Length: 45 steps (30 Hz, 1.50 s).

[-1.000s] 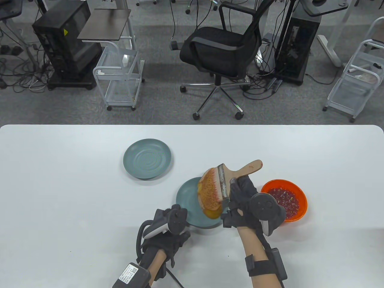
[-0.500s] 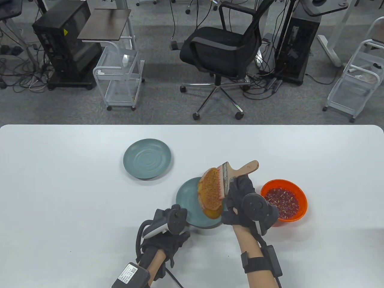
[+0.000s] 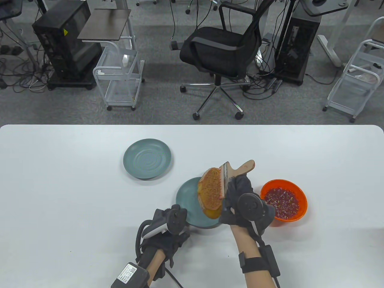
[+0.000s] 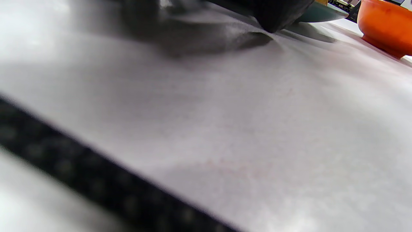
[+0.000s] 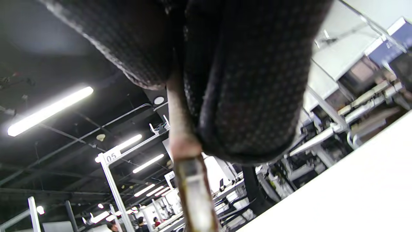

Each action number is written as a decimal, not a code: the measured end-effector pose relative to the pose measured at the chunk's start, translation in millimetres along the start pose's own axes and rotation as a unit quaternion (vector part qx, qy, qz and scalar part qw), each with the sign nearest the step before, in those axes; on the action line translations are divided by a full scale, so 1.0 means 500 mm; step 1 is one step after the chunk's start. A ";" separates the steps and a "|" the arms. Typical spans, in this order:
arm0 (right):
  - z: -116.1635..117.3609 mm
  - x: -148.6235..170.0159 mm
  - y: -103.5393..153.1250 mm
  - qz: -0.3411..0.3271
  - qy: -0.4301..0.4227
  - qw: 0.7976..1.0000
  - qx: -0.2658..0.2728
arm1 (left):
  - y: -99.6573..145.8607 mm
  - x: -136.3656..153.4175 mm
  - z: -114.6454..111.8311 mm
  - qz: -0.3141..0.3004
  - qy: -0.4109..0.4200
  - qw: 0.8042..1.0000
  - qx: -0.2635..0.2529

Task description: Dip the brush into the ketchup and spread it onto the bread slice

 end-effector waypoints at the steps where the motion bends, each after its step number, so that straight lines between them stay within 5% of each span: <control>1: 0.010 0.004 0.002 0.022 -0.034 0.999 -0.024 | 0.000 0.000 0.000 0.001 -0.001 1.000 0.000; 5: 0.050 0.004 0.016 0.064 -0.071 0.991 -0.091 | 0.000 0.001 0.001 0.000 0.002 1.000 0.001; 17: 0.009 0.013 -0.009 0.026 0.001 1.000 0.010 | -0.001 0.001 0.000 -0.004 0.003 1.000 0.000; 25: 0.049 0.004 0.016 0.042 -0.048 0.996 -0.058 | -0.001 -0.002 -0.001 -0.001 -0.003 1.000 -0.002; 33: -0.005 0.015 -0.012 -0.001 0.017 1.000 0.023 | -0.001 -0.002 -0.001 0.001 -0.009 1.000 -0.002; 40: 0.027 0.017 -0.007 0.077 -0.110 0.989 -0.055 | 0.000 -0.002 -0.001 0.003 -0.008 1.000 -0.002; 45: 0.031 0.026 -0.013 0.082 -0.073 0.993 -0.046 | 0.000 -0.001 -0.001 0.003 -0.007 1.000 -0.003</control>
Point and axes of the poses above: the tracker on the back of each hand, its own x axis roughly to the little-finger side, its own y axis roughly from the fingertips to the wrist, z = x × y, the point moved 1 cm from there along -y, roughly from the wrist to the fingertips, and after that the axes turned 12 degrees about z, right-handed, at the moved point
